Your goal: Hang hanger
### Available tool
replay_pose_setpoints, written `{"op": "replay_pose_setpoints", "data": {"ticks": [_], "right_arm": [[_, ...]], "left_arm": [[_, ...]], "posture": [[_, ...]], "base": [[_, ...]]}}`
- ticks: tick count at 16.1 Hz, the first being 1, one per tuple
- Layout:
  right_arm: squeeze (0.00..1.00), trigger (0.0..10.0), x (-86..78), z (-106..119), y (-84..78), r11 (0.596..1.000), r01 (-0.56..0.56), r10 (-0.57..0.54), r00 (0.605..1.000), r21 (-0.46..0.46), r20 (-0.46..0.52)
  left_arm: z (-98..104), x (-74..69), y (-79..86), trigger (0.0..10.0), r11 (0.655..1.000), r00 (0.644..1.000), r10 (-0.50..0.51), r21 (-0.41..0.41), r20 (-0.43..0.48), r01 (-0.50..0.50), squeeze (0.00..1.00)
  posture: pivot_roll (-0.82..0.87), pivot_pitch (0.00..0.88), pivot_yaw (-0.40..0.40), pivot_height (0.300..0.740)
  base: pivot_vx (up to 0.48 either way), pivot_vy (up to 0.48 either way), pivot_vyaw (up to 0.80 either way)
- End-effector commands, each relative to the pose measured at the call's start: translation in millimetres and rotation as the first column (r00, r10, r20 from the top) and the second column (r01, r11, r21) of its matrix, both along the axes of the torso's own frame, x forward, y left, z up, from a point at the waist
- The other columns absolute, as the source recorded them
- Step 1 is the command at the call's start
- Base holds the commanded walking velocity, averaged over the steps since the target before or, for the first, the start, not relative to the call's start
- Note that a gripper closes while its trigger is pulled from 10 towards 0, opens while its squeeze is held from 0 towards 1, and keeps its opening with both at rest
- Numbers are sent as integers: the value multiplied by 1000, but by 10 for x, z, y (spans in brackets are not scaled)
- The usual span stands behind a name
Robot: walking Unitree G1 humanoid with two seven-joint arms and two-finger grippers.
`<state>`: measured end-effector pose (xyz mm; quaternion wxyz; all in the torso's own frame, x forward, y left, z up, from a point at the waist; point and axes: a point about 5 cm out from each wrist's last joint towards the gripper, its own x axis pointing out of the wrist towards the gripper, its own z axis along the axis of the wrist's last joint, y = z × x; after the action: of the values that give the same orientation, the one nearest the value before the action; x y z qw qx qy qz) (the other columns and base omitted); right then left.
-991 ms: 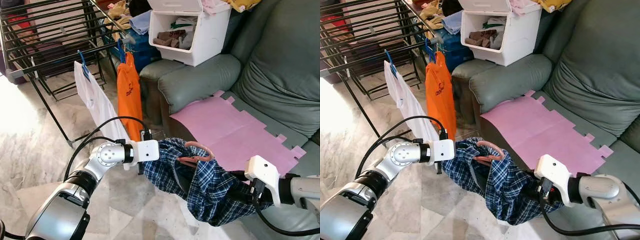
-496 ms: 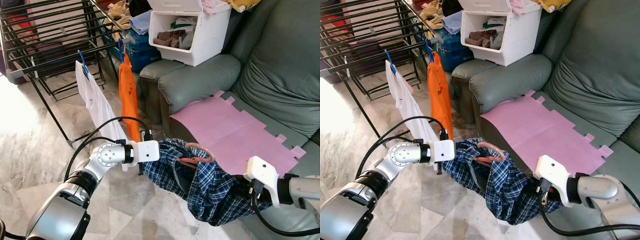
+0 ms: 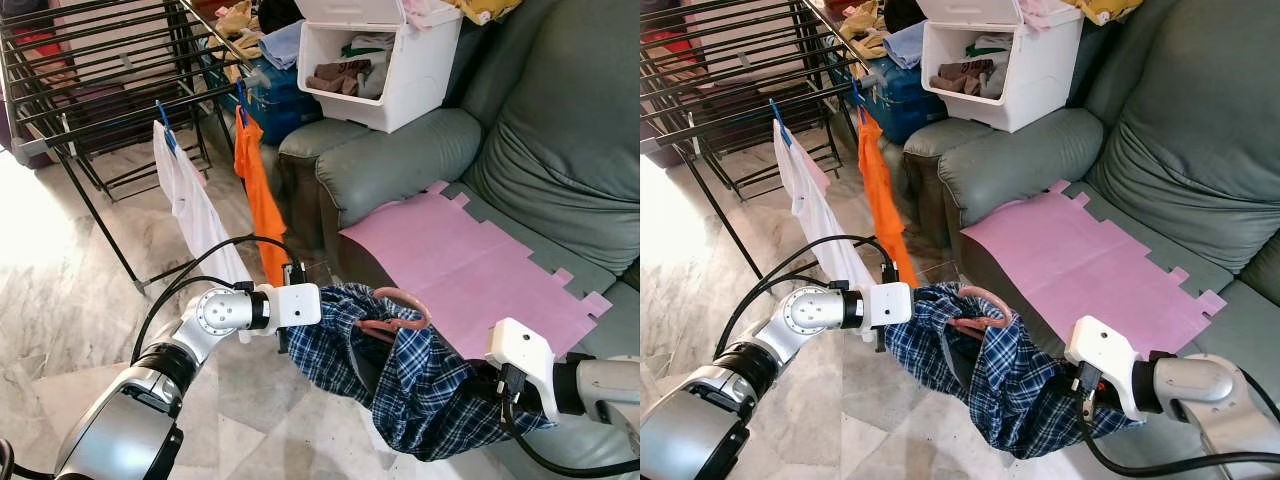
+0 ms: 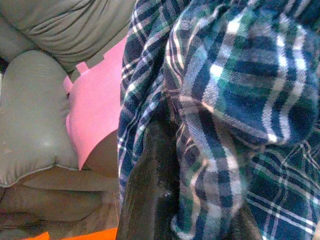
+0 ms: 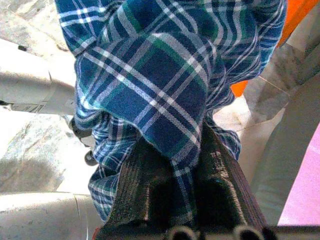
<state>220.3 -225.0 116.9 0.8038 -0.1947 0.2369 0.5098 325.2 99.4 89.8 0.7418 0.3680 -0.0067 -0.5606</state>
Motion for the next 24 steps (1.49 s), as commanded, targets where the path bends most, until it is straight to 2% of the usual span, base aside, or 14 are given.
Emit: {"op": "replay_pose_setpoints", "data": {"ticks": [1, 2, 3, 4, 6, 11, 14, 15, 17, 18, 19, 21, 22, 24], "right_arm": [[0, 0, -17, -28, 36, 1000, -21, 21, 1000, -3, -20], [0, 0, -15, -35, 42, 1000, -20, 20, 1000, -2, -19], [0, 0, -14, -43, 49, 1000, -18, 18, 1000, -1, -19], [0, 0, 14, -58, 43, 1000, -1, 1, 1000, -19, 1], [0, 0, 60, -74, 23, 999, 30, -29, 999, -38, 27], [0, 0, 81, -141, -45, 991, 126, -123, 991, -50, 58], [0, 0, 139, -193, -29, 984, 173, -169, 982, -49, 86], [0, 0, 160, -213, -29, 979, 198, -193, 977, -51, 95], [0, 0, 228, -253, -27, 961, 268, -256, 955, -65, 153], [0, 0, 262, -253, -16, 952, 302, -286, 937, -53, 198], [0, 0, 294, -247, 5, 939, 343, -331, 917, -20, 224], [0, 0, 355, -245, 66, 917, 398, -387, 880, 19, 276], [0, 0, 385, -246, 98, 904, 426, -419, 861, 43, 289], [0, 0, 431, -245, 149, 881, 466, -467, 829, 82, 308]], "left_arm": [[155, 84, -51, 10000, 999, 998, 8, -36, 60, -5, 0], [165, 98, -43, 10000, 999, 998, 25, -42, 64, -22, 0], [174, 118, -30, 10000, 996, 997, 59, -71, 50, -56, 549], [162, 118, -15, 10000, 993, 997, 72, -95, 8, -71, 1000], [133, 85, -2, 10000, 994, 999, 50, -92, -10, -51, 1000], [67, -26, 70, 10000, 998, 998, -63, -2, 16, 63, 1000], [-62, -149, 137, 10000, 981, 984, -163, 91, -69, 169, 1000], [-67, -144, 151, 10000, 985, 987, -147, 86, -65, 152, 1000], [-45, -49, 216, 10000, 1000, 1000, 16, 18, -23, -16, 1000], [-64, -22, 263, 10000, 993, 993, 114, -35, -38, -115, 1000], [-131, -20, 319, 10000, 969, 970, 219, -90, -107, -229, 1000], [-228, -33, 421, 10000, 858, 886, 418, -233, -203, -458, 1000], [-251, -33, 482, 10000, 750, 813, 535, -314, -230, -582, 1000], [-338, -59, 586, 10000, 561, 657, 696, -353, -289, -749, 1000]], "posture": [[-157, 9, 48, 740], [-155, 9, 47, 740], [-155, 9, 47, 740], [-153, 9, 46, 740], [-147, 10, 45, 740], [-147, 0, 47, 740], [-143, 0, 48, 740], [-143, 0, 48, 740], [-145, 0, 51, 740], [-142, 0, 52, 740], [-138, 0, 52, 740], [-136, 0, 53, 740], [-130, 0, 53, 740], [-118, 0, 61, 740]], "base": [[0, 0, 0], [0, 0, 0], [0, 0, 0], [0, 0, 0], [0, 0, 0], [0, 0, 0], [0, 0, 0], [0, 0, 0], [0, 0, 0], [0, 0, 0], [0, 0, 0], [0, 0, 0], [0, 0, 0], [0, 0, 0]]}}
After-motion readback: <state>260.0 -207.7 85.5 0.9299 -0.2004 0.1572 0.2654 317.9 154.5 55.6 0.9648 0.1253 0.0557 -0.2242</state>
